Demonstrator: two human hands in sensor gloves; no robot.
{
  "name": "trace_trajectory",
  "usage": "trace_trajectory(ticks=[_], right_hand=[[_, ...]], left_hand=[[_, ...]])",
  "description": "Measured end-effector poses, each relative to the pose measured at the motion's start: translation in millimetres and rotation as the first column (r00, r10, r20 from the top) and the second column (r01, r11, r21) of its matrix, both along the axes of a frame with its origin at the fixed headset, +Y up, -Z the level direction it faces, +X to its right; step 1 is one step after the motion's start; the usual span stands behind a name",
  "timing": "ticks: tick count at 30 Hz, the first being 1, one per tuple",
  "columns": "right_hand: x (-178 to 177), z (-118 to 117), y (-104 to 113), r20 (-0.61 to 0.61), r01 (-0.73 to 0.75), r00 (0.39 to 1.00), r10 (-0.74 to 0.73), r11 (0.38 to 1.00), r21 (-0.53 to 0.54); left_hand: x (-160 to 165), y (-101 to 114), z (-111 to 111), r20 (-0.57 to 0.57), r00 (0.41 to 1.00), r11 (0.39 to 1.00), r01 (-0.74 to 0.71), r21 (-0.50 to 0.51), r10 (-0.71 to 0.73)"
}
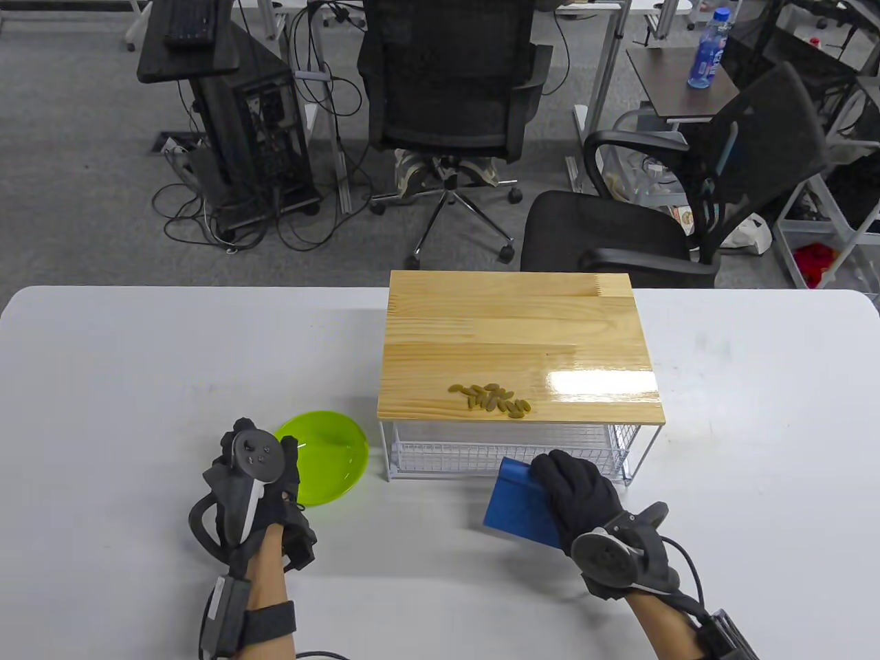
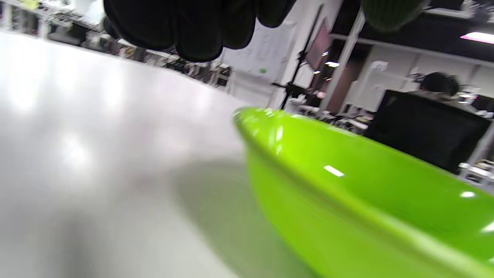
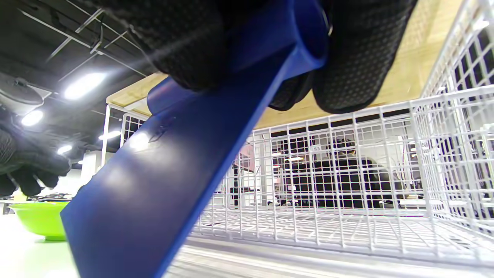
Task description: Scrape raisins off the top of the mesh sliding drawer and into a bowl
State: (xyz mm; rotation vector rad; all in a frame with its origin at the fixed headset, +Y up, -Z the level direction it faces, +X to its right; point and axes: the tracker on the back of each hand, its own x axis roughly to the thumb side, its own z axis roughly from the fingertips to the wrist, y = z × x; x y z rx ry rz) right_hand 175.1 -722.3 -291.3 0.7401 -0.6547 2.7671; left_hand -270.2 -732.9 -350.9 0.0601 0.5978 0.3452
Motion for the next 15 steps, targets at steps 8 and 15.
trace_trajectory(ticks=[8,15], right_hand=[[0,-4,-3,0.003,-0.004,1.0,0.004,0.999,-0.032],[-3,-3,-6,-0.006,-0.022,1.0,0.022,0.999,-0.046]], left_hand=[[1,-20,-12,-0.002,0.999,0.986,-0.053,-0.159,0.053],[7,-31,-20,-0.058,0.997,0.969,-0.06,-0.238,0.048]])
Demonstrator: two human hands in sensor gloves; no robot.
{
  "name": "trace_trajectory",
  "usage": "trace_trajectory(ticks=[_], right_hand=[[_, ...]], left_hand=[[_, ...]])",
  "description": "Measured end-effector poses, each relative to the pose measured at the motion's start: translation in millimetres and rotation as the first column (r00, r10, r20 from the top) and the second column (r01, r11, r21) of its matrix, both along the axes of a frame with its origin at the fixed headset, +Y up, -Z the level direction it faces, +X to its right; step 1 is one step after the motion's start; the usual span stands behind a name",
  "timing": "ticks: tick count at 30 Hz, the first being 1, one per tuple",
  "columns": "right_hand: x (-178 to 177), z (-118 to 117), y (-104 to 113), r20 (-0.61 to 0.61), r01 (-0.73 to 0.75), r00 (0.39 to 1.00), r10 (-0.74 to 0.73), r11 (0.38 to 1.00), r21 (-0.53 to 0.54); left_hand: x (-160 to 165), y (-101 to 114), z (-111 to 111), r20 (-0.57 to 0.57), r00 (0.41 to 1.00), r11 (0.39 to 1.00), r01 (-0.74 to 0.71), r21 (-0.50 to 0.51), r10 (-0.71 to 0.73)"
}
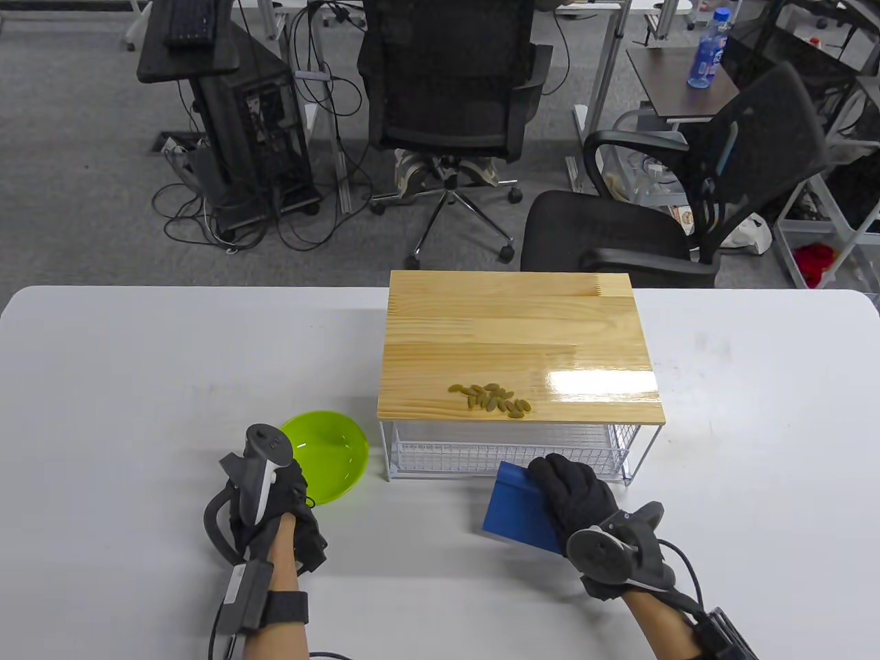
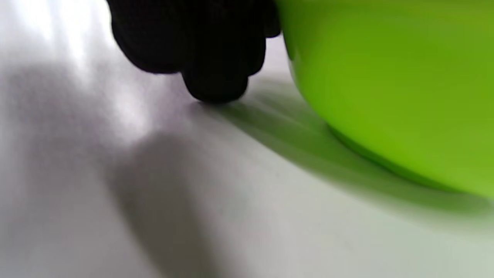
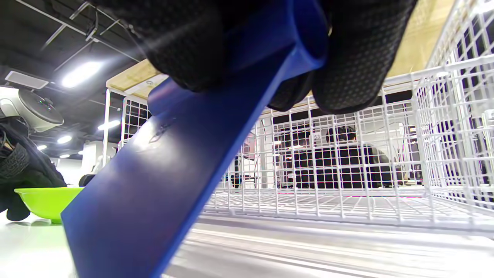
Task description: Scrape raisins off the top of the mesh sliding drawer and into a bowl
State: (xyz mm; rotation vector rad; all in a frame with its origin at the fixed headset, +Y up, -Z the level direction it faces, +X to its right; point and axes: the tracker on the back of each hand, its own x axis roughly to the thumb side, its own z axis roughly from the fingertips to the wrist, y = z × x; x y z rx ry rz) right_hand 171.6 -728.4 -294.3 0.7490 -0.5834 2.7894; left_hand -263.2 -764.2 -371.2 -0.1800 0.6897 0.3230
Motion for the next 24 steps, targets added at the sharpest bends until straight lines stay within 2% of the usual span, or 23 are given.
trace_trajectory(ticks=[6,10,13,16,18,20,22,24], right_hand=[[-4,0,-1,-0.008,-0.013,1.0,0.013,1.0,-0.005],[-5,1,-1,-0.012,-0.014,1.0,0.013,1.0,-0.005],[-4,2,2,-0.011,-0.009,1.0,0.009,1.0,0.003],[-1,2,5,-0.009,0.008,1.0,-0.008,1.0,0.001],[0,1,6,-0.011,0.02,1.0,-0.02,1.0,-0.009],[1,0,6,-0.008,0.02,1.0,-0.021,1.0,-0.014],[2,-1,7,-0.007,0.021,1.0,-0.022,1.0,-0.017],[2,-1,8,-0.008,0.025,1.0,-0.025,1.0,-0.015]], left_hand=[[-13,-1,4,-0.051,0.989,0.988,-0.134,0.074,0.138],[-17,4,8,-0.06,0.986,0.979,-0.146,0.14,0.156],[-25,15,14,-0.071,0.98,0.96,-0.163,0.227,0.184],[-34,36,26,-0.054,0.972,0.913,-0.196,0.357,0.229],[-38,53,37,-0.024,0.953,0.848,-0.257,0.463,0.302],[-36,72,48,0.046,0.926,0.75,-0.331,0.572,0.374],[-27,93,58,0.104,0.928,0.7,-0.34,0.628,0.358],[-12,113,63,0.165,0.938,0.689,-0.337,0.642,0.305]])
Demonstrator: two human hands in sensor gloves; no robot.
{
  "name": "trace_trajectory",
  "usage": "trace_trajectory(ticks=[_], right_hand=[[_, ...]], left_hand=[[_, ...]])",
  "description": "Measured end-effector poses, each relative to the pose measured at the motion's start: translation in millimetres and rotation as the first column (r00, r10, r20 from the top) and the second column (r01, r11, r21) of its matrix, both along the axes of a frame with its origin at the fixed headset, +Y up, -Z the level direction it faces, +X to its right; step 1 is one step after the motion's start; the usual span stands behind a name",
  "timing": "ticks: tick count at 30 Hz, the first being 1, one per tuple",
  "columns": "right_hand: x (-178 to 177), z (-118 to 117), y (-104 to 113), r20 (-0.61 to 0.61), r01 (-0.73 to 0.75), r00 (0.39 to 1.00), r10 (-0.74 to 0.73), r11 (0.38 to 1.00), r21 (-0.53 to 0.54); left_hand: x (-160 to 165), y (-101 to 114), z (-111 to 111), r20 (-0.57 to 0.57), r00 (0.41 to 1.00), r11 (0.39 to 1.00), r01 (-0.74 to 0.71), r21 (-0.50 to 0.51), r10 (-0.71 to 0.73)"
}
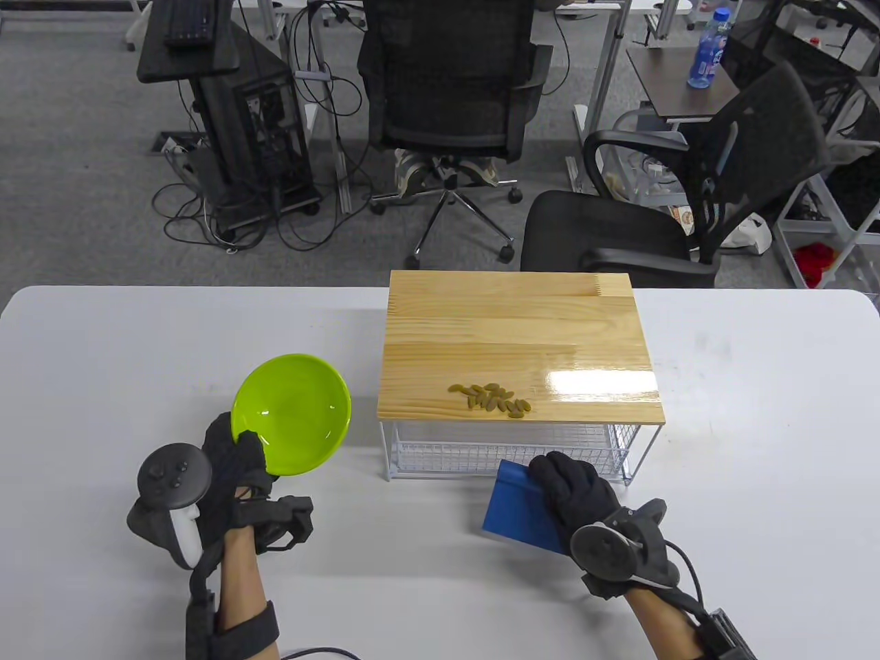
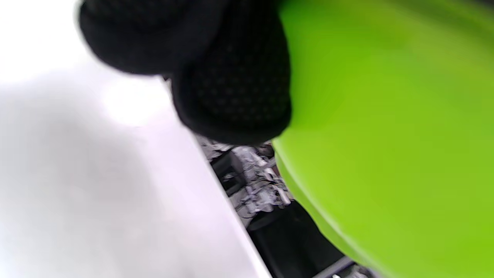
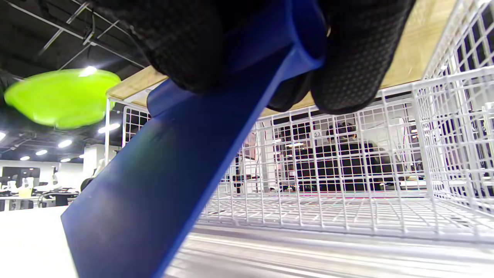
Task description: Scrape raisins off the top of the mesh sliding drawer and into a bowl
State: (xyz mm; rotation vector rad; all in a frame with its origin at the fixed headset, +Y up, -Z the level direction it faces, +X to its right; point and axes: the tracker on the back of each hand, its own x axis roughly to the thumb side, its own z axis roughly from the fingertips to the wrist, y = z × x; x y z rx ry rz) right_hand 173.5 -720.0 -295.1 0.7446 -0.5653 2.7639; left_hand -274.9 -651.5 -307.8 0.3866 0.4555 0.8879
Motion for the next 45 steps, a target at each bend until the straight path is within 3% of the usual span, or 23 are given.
trace_trajectory(ticks=[4,6,10,13,18,23,30,38,41,45], right_hand=[[1,0,0,-0.008,-0.004,1.0,0.004,1.0,-0.001],[3,-1,0,-0.008,-0.014,1.0,0.014,1.0,-0.004],[6,-1,0,-0.003,-0.018,1.0,0.018,1.0,-0.022],[6,-2,0,0.001,-0.014,1.0,0.014,0.999,-0.034],[10,-6,2,0.007,-0.073,0.997,0.075,0.991,-0.115],[22,-11,10,0.037,-0.128,0.99,0.138,0.973,-0.19],[51,-14,37,0.052,-0.128,0.988,0.146,0.958,-0.256],[77,-9,77,-0.008,0.069,0.997,-0.075,0.944,-0.323],[75,-9,93,-0.024,0.069,0.996,-0.081,0.944,-0.322],[67,-15,121,0.009,0.13,0.991,-0.132,0.966,-0.223]], left_hand=[[48,33,3,0.191,0.98,0.998,0.053,0.036,-0.059],[76,51,3,0.33,0.94,0.995,0.071,0.069,-0.09],[122,65,1,0.523,0.848,0.996,0.068,0.05,-0.084],[152,58,-3,0.623,0.775,0.993,0.114,0.021,-0.103],[174,23,-8,0.694,0.704,0.974,0.227,-0.017,-0.152],[175,-1,-10,0.695,0.698,0.946,0.315,-0.079,-0.174],[170,-14,-16,0.636,0.757,0.942,0.305,-0.141,-0.15],[167,-27,-20,0.568,0.813,0.942,0.279,-0.186,-0.128],[169,-32,-20,0.529,0.84,0.947,0.257,-0.193,-0.121],[177,-38,-19,0.495,0.859,0.954,0.244,-0.176,-0.129]])
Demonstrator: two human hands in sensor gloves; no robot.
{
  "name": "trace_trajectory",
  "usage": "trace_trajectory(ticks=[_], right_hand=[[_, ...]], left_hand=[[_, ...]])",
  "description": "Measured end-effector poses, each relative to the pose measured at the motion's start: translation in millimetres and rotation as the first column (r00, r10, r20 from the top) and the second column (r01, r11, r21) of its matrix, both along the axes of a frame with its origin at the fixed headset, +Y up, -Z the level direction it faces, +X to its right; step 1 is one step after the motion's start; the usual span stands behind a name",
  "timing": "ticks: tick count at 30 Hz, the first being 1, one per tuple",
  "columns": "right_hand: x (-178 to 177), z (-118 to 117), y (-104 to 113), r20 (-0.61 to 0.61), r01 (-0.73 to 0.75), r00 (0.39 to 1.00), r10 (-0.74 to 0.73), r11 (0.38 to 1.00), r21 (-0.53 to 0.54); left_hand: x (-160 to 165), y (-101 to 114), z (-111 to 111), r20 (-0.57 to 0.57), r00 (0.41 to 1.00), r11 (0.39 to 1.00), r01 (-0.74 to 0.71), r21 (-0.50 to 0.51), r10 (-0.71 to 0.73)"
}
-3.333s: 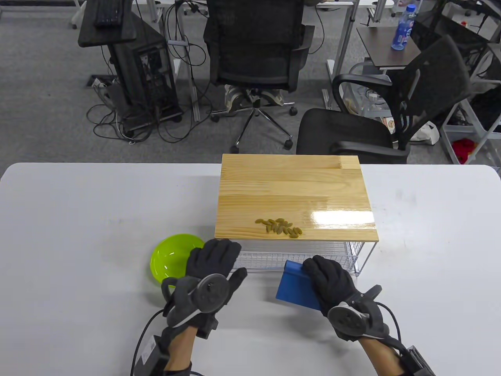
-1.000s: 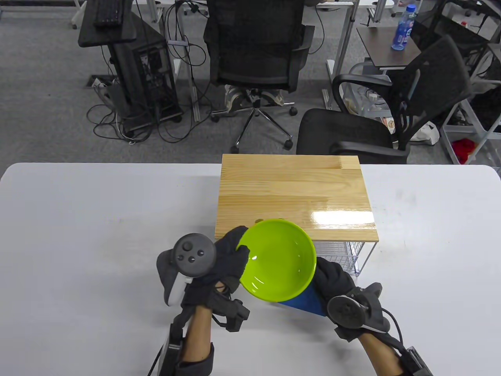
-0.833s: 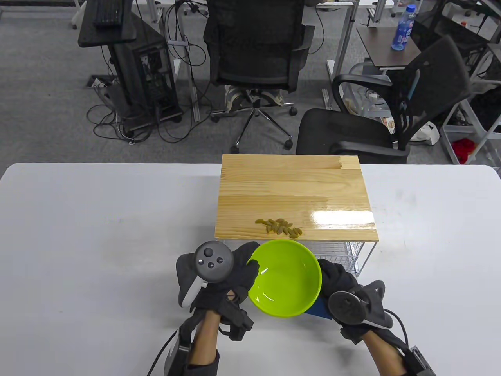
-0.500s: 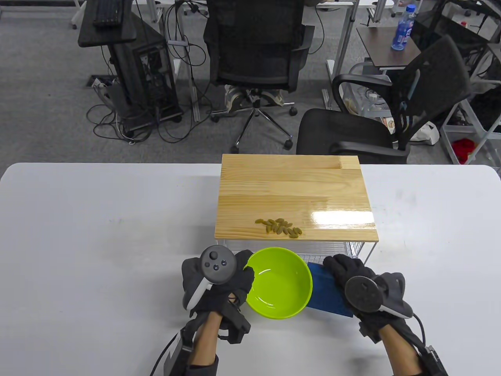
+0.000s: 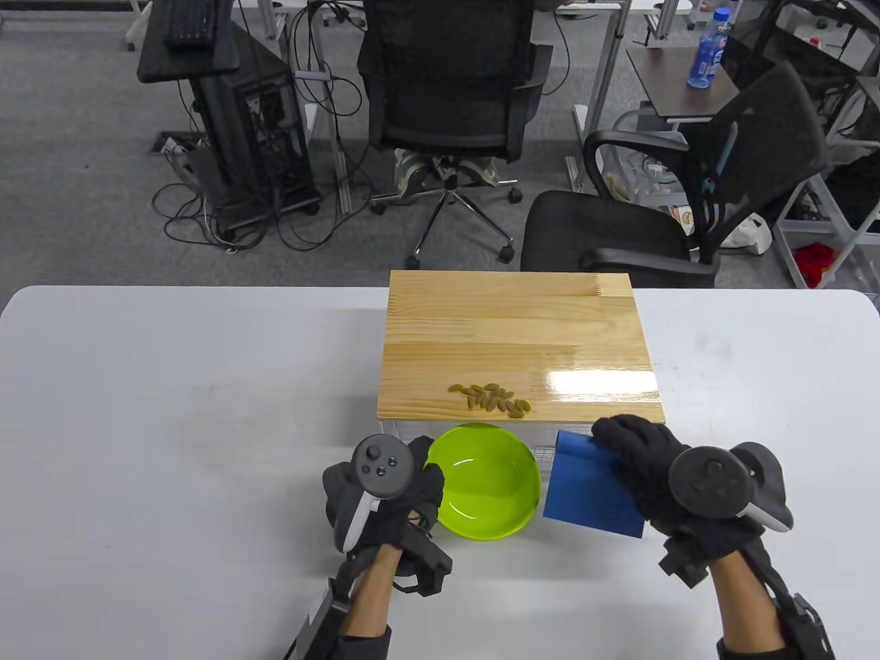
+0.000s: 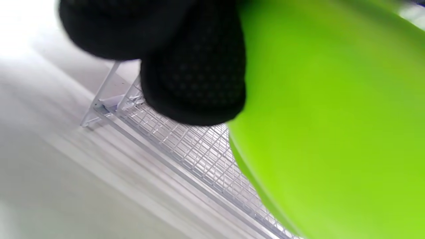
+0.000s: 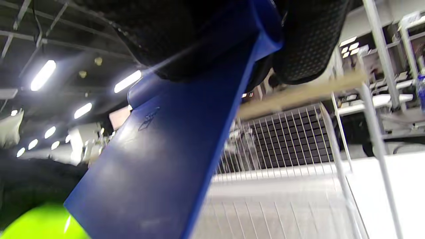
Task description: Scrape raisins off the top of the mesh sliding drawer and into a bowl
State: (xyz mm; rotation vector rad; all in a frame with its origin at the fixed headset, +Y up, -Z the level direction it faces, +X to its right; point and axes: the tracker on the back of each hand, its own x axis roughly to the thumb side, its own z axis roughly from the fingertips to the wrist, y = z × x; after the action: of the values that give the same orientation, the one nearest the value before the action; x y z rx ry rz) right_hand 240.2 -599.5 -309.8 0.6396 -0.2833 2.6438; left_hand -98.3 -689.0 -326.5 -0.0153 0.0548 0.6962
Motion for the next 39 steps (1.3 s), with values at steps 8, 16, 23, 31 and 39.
trace_trajectory(ticks=[8,16,23,31,39], right_hand=[[-23,-33,34,0.375,0.002,0.921,-0.105,0.964,0.267],[-54,-67,32,0.505,-0.158,0.861,0.054,0.973,0.167],[-65,-82,21,0.51,-0.18,0.854,0.105,0.979,0.099],[-78,-81,23,0.473,-0.17,0.872,0.122,0.984,0.06],[-83,-74,23,0.431,-0.164,0.895,0.118,0.984,0.07]], left_hand=[[3,-4,0,-0.05,0.997,0.998,-0.052,0.038,0.054],[0,-6,-2,-0.073,0.991,0.993,-0.111,0.037,0.114],[4,-7,-6,-0.073,0.989,0.992,-0.127,0.026,0.128],[4,-6,-7,-0.061,0.982,0.984,-0.178,0.002,0.177],[2,-6,-7,-0.066,0.977,0.979,-0.203,0.005,0.202]])
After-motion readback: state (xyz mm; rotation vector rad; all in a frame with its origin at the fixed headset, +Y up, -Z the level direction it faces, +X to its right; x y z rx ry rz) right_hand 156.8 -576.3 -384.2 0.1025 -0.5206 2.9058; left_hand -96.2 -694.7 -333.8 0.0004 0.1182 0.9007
